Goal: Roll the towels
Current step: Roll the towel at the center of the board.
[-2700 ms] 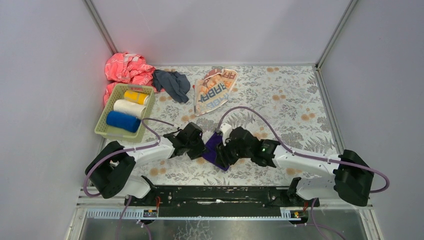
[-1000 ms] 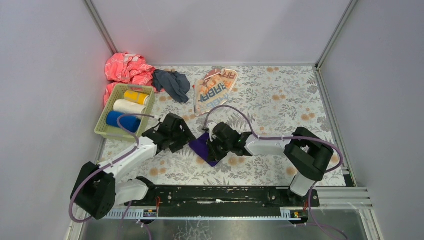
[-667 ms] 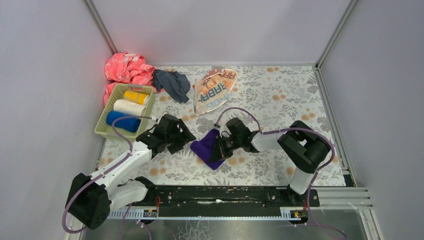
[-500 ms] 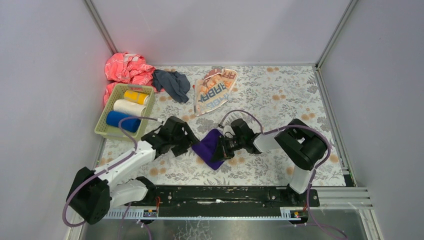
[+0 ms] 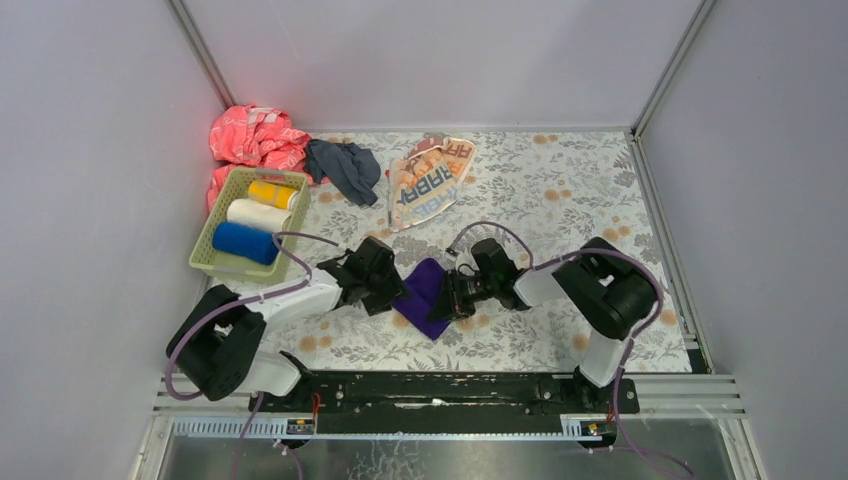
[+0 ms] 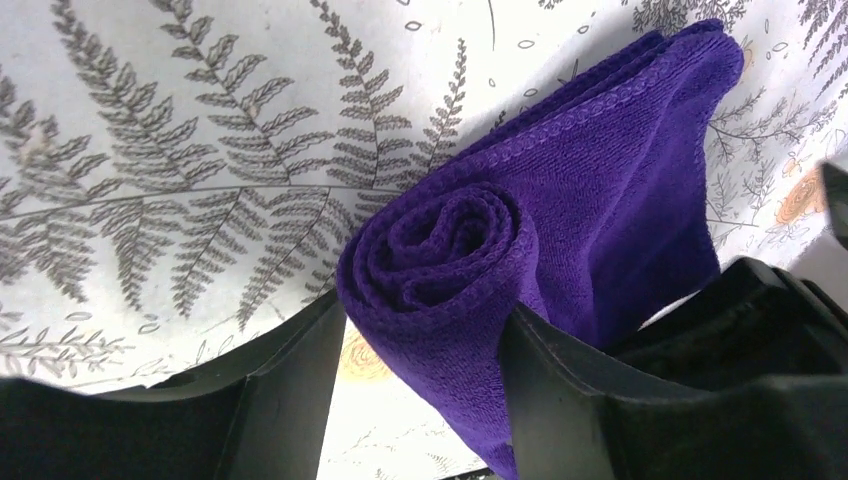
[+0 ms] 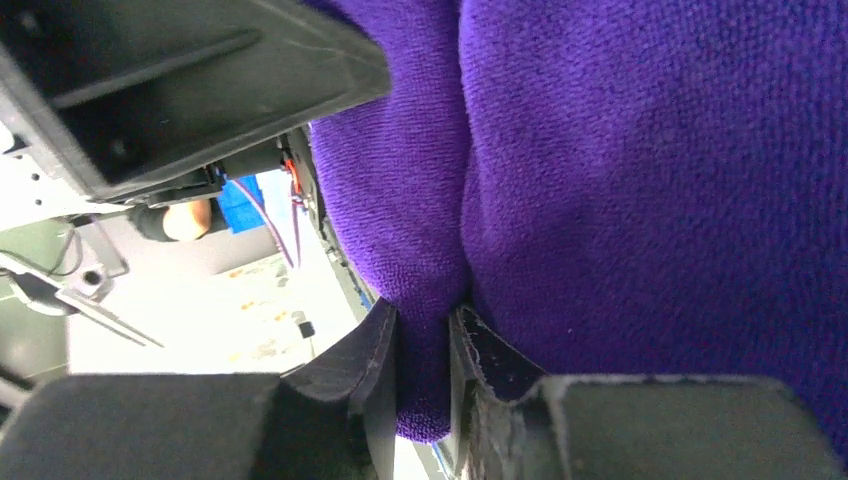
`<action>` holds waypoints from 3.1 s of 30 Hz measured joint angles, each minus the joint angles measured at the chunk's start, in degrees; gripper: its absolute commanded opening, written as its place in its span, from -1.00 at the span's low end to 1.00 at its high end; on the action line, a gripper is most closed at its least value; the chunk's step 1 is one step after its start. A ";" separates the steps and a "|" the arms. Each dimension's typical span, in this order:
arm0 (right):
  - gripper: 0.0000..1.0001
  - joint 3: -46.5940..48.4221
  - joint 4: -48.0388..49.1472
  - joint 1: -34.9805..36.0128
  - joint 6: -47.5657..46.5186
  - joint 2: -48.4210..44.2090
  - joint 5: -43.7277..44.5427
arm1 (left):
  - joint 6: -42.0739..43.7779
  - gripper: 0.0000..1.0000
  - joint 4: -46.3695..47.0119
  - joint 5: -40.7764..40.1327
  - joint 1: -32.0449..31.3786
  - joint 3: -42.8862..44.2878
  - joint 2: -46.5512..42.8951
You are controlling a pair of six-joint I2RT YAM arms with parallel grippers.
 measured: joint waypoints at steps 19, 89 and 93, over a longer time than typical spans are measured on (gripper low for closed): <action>0.23 9.99 -37.18 24.22 -33.75 -25.51 47.52 | 0.35 0.04 4.44 0.83 -0.04 0.81 3.58; 0.36 0.04 -28.55 10.54 -15.98 -28.26 30.49 | 1.64 0.03 1.20 -0.55 -3.08 3.93 5.18; 0.39 5.35 -37.75 20.11 -23.19 -30.18 43.15 | 1.64 0.05 1.25 -0.55 -3.08 3.93 5.33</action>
